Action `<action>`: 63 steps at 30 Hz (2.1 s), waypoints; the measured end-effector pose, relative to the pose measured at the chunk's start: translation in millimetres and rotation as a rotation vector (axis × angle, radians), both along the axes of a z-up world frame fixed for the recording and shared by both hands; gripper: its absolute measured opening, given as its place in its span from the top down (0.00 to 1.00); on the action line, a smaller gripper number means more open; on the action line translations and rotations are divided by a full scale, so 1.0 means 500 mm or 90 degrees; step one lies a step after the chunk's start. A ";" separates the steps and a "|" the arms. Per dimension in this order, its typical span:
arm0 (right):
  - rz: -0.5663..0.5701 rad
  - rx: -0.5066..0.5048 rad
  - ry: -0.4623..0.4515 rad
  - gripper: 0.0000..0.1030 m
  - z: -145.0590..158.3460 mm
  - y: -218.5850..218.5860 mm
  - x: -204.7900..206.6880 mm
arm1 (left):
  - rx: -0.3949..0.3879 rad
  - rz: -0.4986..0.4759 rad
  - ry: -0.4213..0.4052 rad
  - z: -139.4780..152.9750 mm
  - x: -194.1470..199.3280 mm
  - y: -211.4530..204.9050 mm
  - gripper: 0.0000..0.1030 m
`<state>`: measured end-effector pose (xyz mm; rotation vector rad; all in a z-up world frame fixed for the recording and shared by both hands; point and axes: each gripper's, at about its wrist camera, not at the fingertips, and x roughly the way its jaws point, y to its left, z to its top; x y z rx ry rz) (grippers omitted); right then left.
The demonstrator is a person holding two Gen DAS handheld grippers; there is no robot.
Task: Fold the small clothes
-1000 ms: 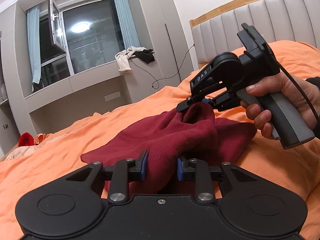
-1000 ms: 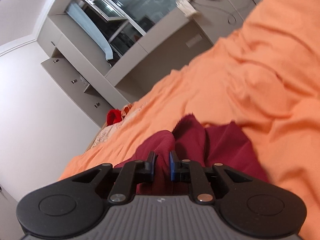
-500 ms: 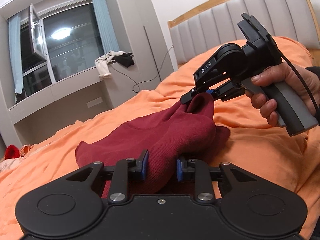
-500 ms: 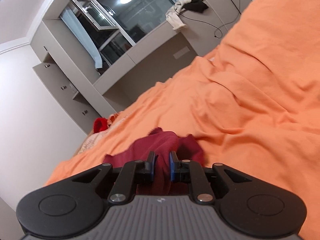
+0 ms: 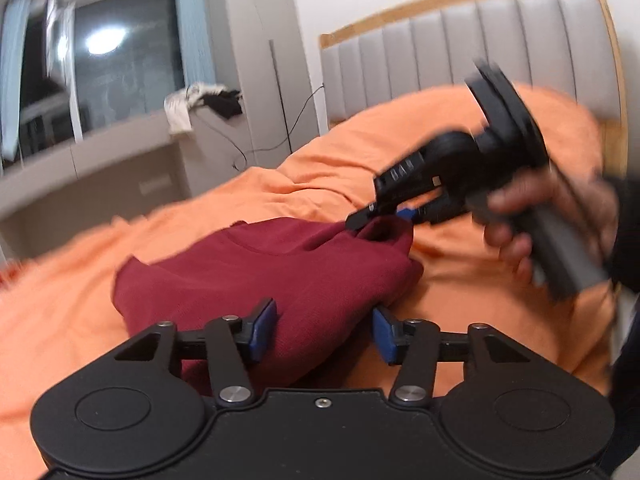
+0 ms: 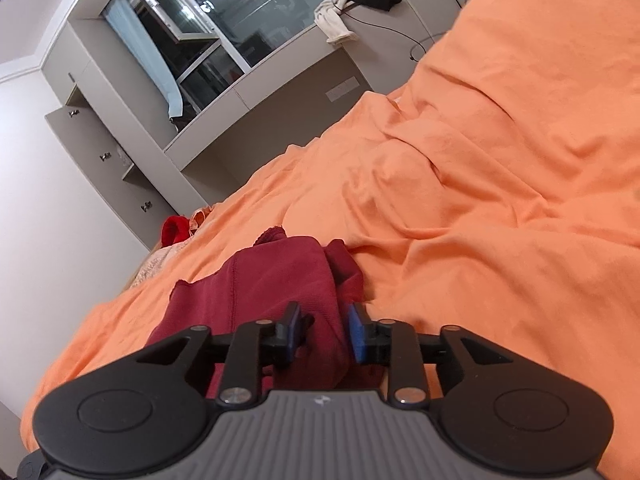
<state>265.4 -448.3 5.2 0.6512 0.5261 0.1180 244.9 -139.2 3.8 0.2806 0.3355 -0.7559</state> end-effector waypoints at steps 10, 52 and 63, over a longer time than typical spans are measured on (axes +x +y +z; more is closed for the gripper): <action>-0.003 -0.023 0.001 0.30 -0.003 0.003 -0.003 | -0.201 0.032 0.091 0.047 0.050 0.079 0.08; 0.039 -0.133 0.129 0.00 -0.024 0.004 0.011 | -0.162 0.306 0.251 -0.030 0.174 0.139 0.00; 0.000 -0.063 0.103 0.00 0.028 -0.033 0.024 | -0.162 0.308 0.251 -0.030 0.174 0.137 0.00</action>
